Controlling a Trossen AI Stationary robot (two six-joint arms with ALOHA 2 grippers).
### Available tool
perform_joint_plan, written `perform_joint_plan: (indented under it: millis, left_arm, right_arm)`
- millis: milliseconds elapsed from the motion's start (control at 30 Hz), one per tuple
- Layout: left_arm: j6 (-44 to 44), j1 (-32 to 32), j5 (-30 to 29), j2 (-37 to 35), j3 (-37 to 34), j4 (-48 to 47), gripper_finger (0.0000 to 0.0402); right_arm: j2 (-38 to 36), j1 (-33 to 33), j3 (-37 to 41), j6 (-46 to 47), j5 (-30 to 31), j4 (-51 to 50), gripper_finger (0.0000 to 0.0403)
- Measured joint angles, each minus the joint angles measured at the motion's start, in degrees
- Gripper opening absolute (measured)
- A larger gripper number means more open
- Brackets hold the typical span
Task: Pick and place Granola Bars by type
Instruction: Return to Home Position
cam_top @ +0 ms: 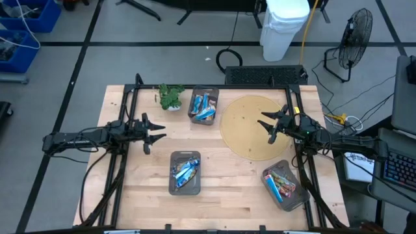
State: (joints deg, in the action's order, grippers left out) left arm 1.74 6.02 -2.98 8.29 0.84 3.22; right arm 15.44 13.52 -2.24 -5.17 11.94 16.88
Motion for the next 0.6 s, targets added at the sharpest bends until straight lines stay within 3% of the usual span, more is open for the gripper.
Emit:
perform_joint_plan:
  millis: [600]
  left_arm:
    - [0.0,0.0,0.0,0.0,0.0,0.0,0.0166]
  right_arm:
    - [0.0,0.0,0.0,0.0,0.0,0.0,0.0176]
